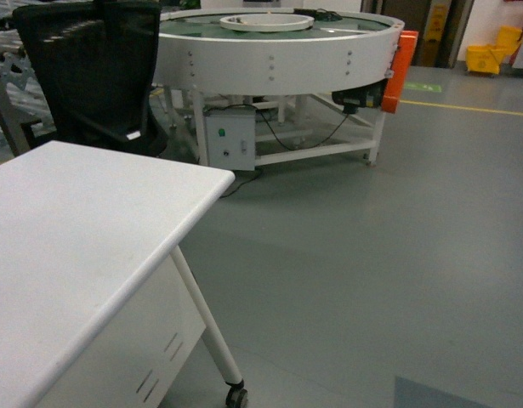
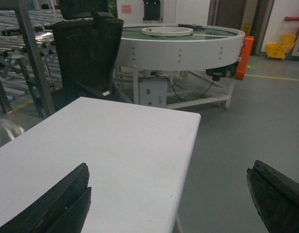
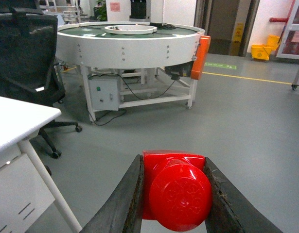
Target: Pick red block from blue box to shelf
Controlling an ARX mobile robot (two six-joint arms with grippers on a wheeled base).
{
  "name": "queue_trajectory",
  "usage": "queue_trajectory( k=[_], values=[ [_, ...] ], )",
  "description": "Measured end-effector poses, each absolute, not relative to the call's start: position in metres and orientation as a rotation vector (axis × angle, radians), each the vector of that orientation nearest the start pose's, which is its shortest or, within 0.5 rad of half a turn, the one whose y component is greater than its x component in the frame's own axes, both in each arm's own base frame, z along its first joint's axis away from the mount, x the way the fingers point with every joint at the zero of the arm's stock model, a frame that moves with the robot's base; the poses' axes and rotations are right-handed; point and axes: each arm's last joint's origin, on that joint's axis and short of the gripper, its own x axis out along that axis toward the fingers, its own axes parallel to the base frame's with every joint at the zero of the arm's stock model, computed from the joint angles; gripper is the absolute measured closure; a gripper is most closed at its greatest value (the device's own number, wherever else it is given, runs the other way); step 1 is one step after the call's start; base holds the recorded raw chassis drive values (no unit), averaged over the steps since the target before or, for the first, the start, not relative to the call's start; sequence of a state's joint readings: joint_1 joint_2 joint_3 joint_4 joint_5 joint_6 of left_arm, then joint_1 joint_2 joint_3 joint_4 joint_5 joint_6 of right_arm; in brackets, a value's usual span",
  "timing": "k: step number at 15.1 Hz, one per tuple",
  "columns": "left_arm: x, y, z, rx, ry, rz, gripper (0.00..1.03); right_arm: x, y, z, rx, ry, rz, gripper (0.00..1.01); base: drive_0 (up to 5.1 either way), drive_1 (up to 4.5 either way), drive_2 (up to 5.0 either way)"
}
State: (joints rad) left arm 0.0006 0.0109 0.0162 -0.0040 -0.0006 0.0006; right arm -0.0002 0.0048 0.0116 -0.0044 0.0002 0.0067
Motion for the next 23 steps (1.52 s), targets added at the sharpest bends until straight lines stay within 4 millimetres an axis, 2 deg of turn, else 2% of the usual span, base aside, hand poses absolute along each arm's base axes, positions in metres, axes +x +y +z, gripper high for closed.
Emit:
queue_trajectory(
  k=[23],
  values=[
    [0.0974, -0.0001, 0.1678, 0.0, -0.001, -0.001, 0.05, 0.0973, 0.0, 0.1665, 0.007, -0.001, -0.001, 0.76, -1.4, -1.37, -1.4]
  ],
)
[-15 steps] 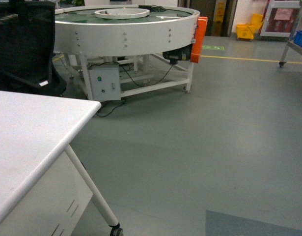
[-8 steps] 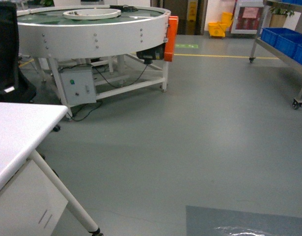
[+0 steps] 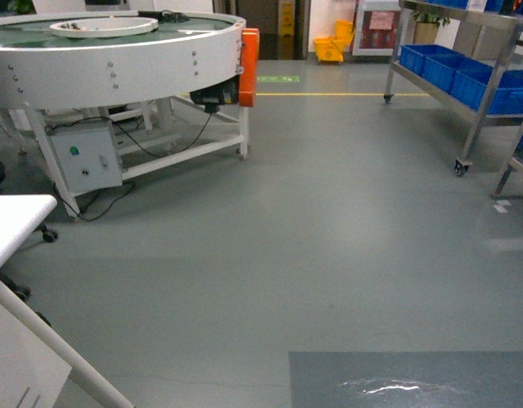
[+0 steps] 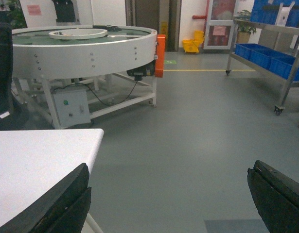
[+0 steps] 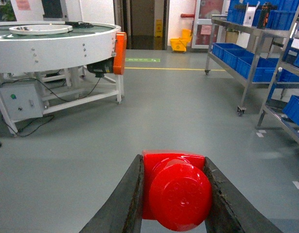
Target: Pick red block from blue box to shelf
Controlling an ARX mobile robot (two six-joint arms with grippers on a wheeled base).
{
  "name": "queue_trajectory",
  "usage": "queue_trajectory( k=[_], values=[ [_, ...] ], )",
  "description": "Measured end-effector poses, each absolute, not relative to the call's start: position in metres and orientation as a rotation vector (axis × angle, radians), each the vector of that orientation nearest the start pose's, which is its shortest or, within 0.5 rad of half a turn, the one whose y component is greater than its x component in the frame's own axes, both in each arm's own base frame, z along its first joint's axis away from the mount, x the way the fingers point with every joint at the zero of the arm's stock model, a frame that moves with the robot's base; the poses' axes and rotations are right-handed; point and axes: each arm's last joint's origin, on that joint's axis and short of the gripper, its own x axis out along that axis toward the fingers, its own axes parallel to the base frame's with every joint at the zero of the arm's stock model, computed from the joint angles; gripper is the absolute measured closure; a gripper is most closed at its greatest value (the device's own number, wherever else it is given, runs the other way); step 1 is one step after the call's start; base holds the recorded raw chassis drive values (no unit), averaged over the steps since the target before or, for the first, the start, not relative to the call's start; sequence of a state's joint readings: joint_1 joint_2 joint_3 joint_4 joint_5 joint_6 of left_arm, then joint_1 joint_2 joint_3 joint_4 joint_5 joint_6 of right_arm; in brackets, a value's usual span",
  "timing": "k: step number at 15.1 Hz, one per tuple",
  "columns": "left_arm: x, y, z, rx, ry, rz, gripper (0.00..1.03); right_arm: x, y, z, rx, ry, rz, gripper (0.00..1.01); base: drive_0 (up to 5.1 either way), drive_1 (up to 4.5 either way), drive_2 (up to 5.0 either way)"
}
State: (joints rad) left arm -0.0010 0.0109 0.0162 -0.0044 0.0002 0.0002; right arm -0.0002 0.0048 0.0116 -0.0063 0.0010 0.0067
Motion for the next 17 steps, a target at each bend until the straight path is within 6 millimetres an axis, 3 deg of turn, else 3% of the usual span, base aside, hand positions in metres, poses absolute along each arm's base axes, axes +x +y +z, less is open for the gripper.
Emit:
queue_trajectory(
  k=[17],
  values=[
    [0.0974, -0.0001, 0.1678, 0.0, -0.001, -0.001, 0.05, 0.0973, 0.0, 0.1666, 0.007, -0.002, 0.0, 0.76, -1.4, -1.36, -1.4]
  ],
)
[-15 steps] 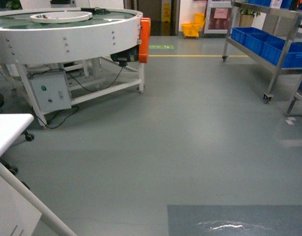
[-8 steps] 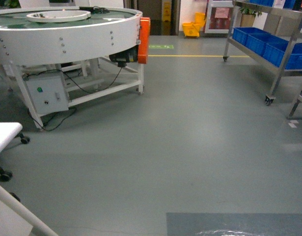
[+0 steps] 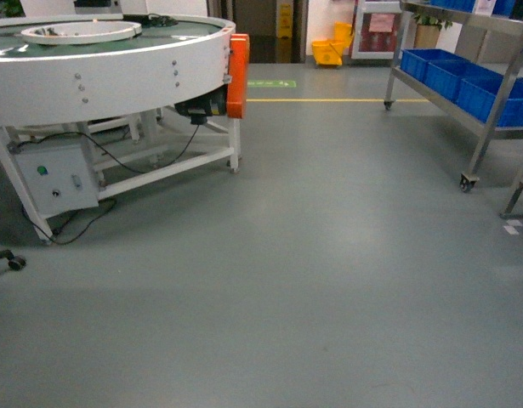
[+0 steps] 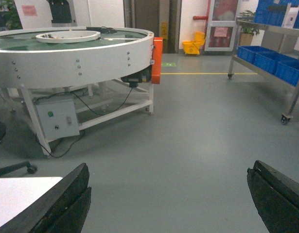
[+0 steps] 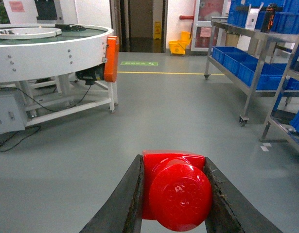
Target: Pick red block from blue box to shelf
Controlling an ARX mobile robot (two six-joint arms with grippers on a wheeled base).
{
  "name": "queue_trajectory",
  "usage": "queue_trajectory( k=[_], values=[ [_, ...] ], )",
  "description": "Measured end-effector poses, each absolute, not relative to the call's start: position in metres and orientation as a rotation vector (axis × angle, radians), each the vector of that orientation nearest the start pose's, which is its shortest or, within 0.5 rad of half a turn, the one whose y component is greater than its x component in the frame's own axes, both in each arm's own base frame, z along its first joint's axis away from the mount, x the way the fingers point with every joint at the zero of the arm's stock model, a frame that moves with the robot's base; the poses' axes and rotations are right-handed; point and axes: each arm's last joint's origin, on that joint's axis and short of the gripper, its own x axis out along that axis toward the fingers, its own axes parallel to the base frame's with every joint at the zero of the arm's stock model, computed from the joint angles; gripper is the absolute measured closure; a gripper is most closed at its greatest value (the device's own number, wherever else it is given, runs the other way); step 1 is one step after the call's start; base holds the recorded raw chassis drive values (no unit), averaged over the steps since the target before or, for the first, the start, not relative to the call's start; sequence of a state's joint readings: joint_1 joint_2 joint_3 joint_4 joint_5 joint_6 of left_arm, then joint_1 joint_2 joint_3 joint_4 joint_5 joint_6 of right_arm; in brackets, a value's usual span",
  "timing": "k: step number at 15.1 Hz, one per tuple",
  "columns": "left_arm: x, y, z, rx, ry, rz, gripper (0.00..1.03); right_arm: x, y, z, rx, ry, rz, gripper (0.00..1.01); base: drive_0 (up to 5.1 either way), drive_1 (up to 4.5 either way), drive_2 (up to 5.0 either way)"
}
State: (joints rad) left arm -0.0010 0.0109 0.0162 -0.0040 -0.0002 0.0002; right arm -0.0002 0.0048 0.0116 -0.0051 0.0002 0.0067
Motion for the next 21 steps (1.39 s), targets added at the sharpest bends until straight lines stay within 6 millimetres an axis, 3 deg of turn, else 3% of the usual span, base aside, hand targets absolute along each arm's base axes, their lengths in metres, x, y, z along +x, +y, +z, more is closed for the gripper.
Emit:
queue_trajectory(
  k=[21],
  values=[
    [0.0974, -0.0001, 0.1679, 0.001, -0.002, -0.001, 0.05, 0.0973, 0.0, 0.1667, 0.007, -0.002, 0.0, 0.76, -1.4, -1.36, -1.4]
  ],
)
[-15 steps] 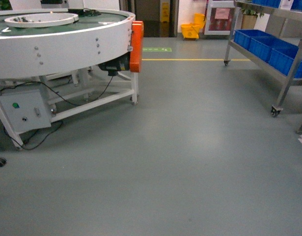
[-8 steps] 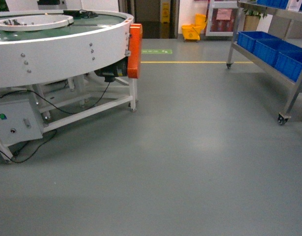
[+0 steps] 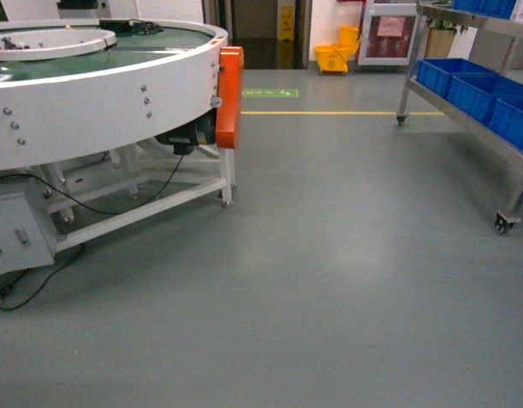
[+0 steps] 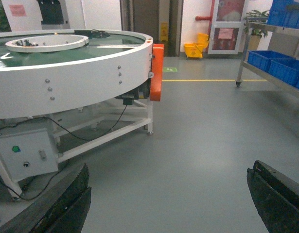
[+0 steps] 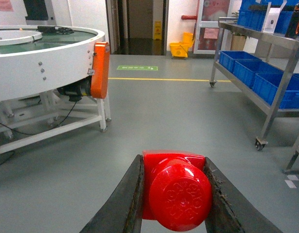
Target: Pick red block from blue box to shelf
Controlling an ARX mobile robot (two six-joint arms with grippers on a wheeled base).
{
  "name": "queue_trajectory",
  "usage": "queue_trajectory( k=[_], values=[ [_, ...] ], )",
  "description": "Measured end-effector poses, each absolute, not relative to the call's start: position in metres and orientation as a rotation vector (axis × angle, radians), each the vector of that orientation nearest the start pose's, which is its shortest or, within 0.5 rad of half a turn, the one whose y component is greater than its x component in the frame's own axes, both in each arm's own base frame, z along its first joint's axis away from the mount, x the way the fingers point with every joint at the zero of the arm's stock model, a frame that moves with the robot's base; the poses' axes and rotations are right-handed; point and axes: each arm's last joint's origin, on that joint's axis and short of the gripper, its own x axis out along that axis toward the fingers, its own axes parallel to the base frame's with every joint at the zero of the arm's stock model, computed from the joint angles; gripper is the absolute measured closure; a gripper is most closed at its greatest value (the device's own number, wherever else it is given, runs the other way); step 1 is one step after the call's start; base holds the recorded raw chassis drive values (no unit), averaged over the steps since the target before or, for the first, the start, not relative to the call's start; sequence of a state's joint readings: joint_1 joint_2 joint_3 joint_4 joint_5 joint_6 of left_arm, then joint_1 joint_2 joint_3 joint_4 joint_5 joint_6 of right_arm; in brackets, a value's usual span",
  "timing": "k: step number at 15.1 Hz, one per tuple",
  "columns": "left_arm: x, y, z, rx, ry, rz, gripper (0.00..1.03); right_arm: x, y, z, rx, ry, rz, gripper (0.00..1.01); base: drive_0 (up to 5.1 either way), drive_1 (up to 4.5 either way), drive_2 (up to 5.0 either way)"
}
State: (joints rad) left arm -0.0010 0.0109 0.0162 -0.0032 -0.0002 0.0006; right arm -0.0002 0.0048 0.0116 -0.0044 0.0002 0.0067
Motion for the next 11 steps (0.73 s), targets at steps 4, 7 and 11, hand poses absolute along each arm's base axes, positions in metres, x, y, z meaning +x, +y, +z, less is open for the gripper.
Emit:
queue_trajectory(
  k=[4, 7, 11],
  values=[
    [0.0974, -0.0001, 0.1677, 0.0, -0.001, -0.001, 0.05, 0.0973, 0.0, 0.1666, 0.007, -0.002, 0.0, 0.76, -1.4, -1.36, -1.4],
    [0.0974, -0.0001, 0.1678, 0.001, -0.001, 0.0, 0.05, 0.0973, 0.0, 0.1666, 0.007, -0.001, 0.0, 0.76, -0.5, 2.31, -3.3],
    [0.0974, 0.0, 0.1678, 0.0, -0.001, 0.0, 0.05, 0.0973, 0.0, 0.1667, 0.007, -0.003, 0.0, 0.76, -0.1, 4.14, -4.3]
  ],
)
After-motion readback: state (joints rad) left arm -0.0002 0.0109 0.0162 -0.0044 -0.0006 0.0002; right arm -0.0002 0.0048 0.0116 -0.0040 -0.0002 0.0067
